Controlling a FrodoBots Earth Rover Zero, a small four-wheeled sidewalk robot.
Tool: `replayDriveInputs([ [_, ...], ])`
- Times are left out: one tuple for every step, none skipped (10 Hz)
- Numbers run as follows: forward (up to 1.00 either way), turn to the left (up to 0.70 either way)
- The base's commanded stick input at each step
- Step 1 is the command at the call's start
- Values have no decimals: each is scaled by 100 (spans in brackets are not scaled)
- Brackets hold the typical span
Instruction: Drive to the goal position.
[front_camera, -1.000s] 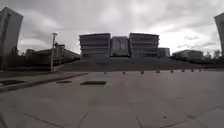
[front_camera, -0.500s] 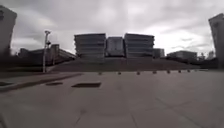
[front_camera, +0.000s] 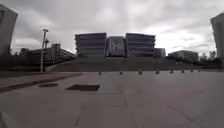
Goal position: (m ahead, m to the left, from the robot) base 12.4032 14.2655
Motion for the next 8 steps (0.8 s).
replayDriveInputs([
  [100, 13],
  [100, 14],
  [100, 13],
  [100, 13],
  [100, 12],
  [100, 12],
  [100, 12],
  [100, 12],
])
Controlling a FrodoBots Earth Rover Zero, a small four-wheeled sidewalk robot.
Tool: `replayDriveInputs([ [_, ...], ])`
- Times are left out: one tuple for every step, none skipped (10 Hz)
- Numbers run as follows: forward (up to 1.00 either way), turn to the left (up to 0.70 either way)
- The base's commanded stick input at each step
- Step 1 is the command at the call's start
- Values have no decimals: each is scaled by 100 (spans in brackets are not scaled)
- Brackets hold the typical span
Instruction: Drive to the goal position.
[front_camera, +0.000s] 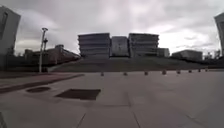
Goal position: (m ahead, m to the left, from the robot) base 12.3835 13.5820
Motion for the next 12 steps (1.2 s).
replayDriveInputs([
  [100, 11],
  [100, -30],
  [100, -28],
  [100, -33],
  [100, -40],
  [100, -40],
  [100, 13],
  [100, 6],
  [100, 3],
  [100, 4],
  [100, 3],
  [100, 2],
])
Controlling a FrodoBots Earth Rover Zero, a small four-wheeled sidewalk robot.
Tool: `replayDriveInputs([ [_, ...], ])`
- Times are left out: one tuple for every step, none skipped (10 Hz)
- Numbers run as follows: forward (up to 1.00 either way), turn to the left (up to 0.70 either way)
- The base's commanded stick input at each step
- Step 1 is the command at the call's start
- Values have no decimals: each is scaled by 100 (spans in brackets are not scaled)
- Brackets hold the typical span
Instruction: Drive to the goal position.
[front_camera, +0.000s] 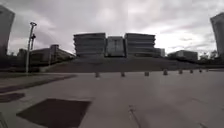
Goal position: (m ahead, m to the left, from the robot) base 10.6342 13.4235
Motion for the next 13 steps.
replayDriveInputs([
  [100, 1],
  [100, 4],
  [100, 0],
  [100, 0],
  [100, -3],
  [100, -40],
  [100, -40],
  [100, 10],
  [100, 0],
  [100, 0],
  [100, 0],
  [100, 0],
  [100, 0],
])
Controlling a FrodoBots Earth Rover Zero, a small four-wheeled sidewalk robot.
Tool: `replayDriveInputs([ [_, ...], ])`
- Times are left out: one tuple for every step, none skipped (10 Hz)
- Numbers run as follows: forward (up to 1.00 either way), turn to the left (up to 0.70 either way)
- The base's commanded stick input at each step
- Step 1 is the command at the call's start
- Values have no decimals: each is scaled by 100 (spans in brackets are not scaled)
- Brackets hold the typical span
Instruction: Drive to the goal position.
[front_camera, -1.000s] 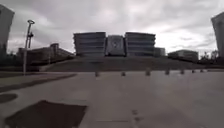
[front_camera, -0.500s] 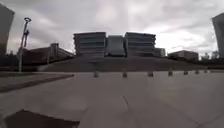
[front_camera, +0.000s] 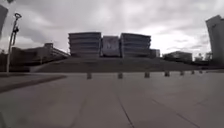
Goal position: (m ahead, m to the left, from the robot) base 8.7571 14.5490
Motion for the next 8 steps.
replayDriveInputs([
  [100, 0],
  [100, 0],
  [100, 0],
  [100, 0],
  [100, 0],
  [100, 12],
  [100, 8],
  [100, 6],
])
